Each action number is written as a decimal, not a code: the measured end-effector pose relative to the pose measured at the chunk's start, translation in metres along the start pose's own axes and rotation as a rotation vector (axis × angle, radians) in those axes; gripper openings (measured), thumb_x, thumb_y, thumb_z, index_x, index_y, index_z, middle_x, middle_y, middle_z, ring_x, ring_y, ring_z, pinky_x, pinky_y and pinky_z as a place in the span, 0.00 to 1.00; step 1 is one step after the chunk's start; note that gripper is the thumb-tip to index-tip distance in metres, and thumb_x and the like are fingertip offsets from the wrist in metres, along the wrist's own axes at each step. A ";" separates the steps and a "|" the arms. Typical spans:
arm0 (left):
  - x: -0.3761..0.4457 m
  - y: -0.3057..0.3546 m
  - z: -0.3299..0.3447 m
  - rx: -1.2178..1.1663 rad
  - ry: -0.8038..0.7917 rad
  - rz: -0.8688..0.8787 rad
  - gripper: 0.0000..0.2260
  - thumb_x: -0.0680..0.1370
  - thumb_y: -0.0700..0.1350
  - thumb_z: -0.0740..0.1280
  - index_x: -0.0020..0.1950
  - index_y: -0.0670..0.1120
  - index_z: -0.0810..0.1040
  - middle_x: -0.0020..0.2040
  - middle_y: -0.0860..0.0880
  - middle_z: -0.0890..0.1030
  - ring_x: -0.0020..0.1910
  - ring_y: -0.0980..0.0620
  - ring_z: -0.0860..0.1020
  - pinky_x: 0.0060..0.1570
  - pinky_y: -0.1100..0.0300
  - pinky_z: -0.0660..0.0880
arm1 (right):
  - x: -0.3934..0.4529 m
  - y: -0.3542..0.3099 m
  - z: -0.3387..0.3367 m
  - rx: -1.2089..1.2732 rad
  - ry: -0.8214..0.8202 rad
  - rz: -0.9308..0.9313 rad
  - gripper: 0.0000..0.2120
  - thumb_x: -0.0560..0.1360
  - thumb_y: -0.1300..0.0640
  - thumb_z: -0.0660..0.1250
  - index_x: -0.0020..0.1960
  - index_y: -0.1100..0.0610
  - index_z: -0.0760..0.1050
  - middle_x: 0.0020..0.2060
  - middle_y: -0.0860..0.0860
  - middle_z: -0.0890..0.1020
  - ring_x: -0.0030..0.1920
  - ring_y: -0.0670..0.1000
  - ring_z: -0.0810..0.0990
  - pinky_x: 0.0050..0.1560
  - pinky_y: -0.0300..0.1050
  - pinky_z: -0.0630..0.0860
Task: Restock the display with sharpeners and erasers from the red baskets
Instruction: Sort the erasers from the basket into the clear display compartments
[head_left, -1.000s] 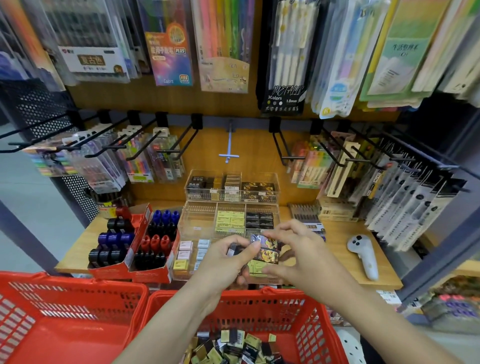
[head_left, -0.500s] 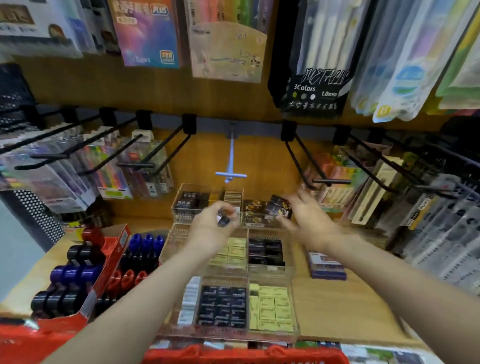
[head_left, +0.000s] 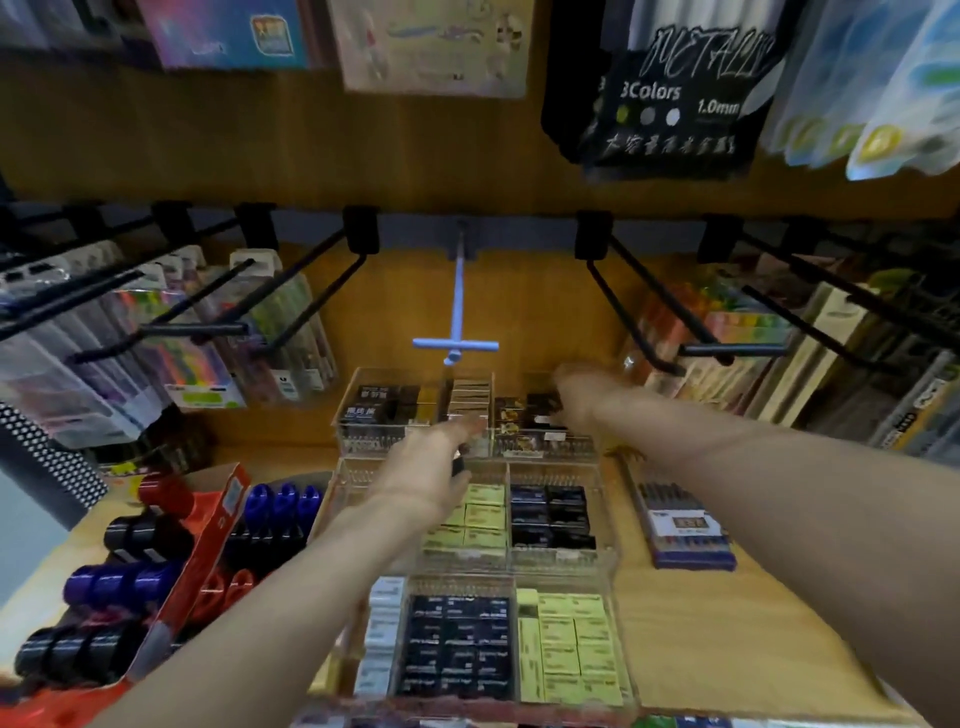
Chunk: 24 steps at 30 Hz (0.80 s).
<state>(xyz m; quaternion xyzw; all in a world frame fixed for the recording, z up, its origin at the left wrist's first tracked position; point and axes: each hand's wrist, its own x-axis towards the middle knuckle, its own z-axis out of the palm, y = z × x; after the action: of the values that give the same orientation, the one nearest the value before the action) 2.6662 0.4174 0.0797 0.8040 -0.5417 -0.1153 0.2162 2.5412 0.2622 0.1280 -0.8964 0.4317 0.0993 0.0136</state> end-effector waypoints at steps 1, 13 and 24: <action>0.000 0.000 0.000 -0.004 0.003 0.002 0.27 0.78 0.40 0.69 0.74 0.58 0.67 0.68 0.51 0.76 0.66 0.50 0.75 0.66 0.53 0.72 | -0.001 0.002 0.002 0.017 0.028 0.026 0.15 0.80 0.54 0.65 0.64 0.57 0.72 0.60 0.55 0.77 0.58 0.55 0.77 0.56 0.46 0.75; 0.002 -0.002 0.005 -0.048 0.027 0.006 0.29 0.77 0.41 0.70 0.75 0.58 0.67 0.72 0.55 0.72 0.70 0.52 0.72 0.70 0.54 0.69 | -0.019 -0.010 0.046 0.108 0.069 -0.128 0.45 0.70 0.25 0.29 0.77 0.45 0.59 0.77 0.45 0.62 0.76 0.52 0.59 0.71 0.66 0.51; -0.016 0.020 0.000 -0.616 0.038 -0.187 0.20 0.83 0.43 0.62 0.74 0.51 0.67 0.65 0.46 0.75 0.49 0.52 0.79 0.45 0.60 0.79 | -0.072 -0.001 0.037 0.388 0.367 -0.335 0.21 0.83 0.48 0.53 0.76 0.46 0.61 0.75 0.47 0.64 0.75 0.48 0.60 0.77 0.56 0.54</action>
<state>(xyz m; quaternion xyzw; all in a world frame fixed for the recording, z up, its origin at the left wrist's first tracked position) 2.6435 0.4256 0.0882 0.7490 -0.4011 -0.2783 0.4480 2.4917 0.3222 0.1052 -0.9387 0.2842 -0.1519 0.1225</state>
